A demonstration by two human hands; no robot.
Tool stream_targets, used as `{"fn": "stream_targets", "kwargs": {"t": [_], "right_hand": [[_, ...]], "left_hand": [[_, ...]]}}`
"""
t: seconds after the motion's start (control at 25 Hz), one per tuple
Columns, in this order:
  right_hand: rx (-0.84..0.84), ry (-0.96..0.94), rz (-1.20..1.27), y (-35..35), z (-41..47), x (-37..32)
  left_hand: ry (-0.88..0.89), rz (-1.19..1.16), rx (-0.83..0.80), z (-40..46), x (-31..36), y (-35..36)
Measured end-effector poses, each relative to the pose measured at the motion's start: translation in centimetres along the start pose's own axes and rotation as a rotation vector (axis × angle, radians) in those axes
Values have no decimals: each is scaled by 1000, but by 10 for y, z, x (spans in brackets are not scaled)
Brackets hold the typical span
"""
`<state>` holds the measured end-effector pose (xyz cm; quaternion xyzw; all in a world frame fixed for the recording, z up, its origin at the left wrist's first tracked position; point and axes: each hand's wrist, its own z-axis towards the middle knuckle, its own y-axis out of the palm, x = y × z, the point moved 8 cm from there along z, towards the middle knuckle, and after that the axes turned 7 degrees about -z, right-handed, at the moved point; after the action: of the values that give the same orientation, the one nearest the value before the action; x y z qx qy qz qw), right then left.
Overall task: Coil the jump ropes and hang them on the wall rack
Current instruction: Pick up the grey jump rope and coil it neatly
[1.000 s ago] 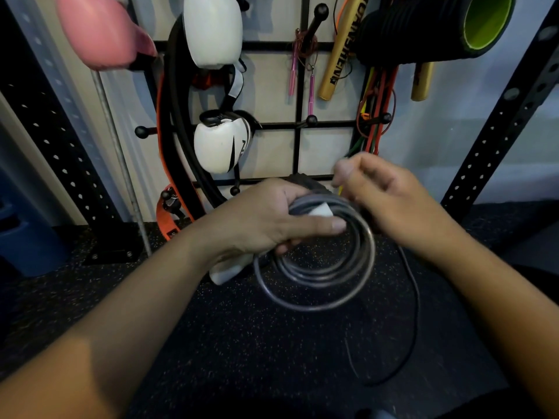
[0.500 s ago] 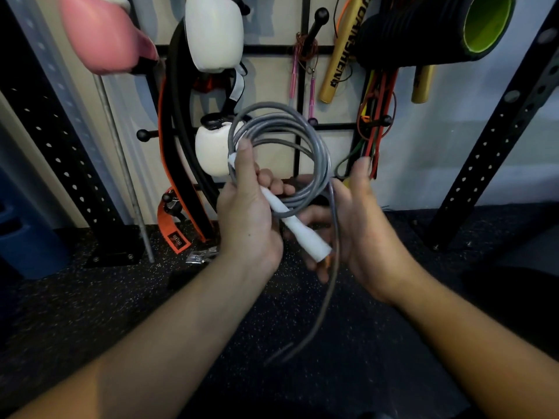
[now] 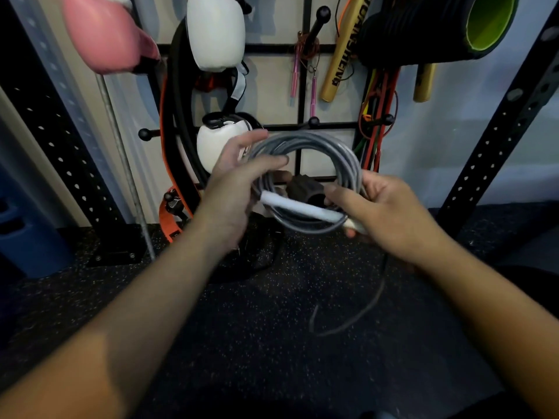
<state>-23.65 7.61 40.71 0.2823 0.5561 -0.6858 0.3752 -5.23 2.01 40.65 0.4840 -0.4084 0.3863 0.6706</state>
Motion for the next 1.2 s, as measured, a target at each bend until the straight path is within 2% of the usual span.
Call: {"fn": "stream_targets", "kwargs": {"t": [0.12,0.2,0.32,0.44,0.64,0.8,0.92,1.04,1.12,1.2], "right_hand": [[-150,-123,-228,0,-3,-5],[-219,-152,-349,11,-7,-6],[-208,-174,-450,19,-8,-10],[-155,-179,-461,19,-9,-9],[10,-181,-349,7,-12,-19],[157,-97,-74,-16,-6,-17],[97,126,191,-22,1,12],[-43,110,233,-5,1,17],[-26,81,324,8,-3,10],[41,54,473,15,-5,7]], "left_hand": [[-16,668,-413,-6,25,15],[21,1043,-587,-20,22,37],[91,1267,-707,-35,-2,72],[8,1217,-657,-30,-17,69],[-14,1126,-589,-22,-12,59],[-101,825,-550,-19,-5,45],[-159,383,-335,-11,-5,25],[-117,-37,-98,-3,-12,14],[-106,-183,53,-6,-23,14],[-88,-214,160,-14,-31,15]]}}
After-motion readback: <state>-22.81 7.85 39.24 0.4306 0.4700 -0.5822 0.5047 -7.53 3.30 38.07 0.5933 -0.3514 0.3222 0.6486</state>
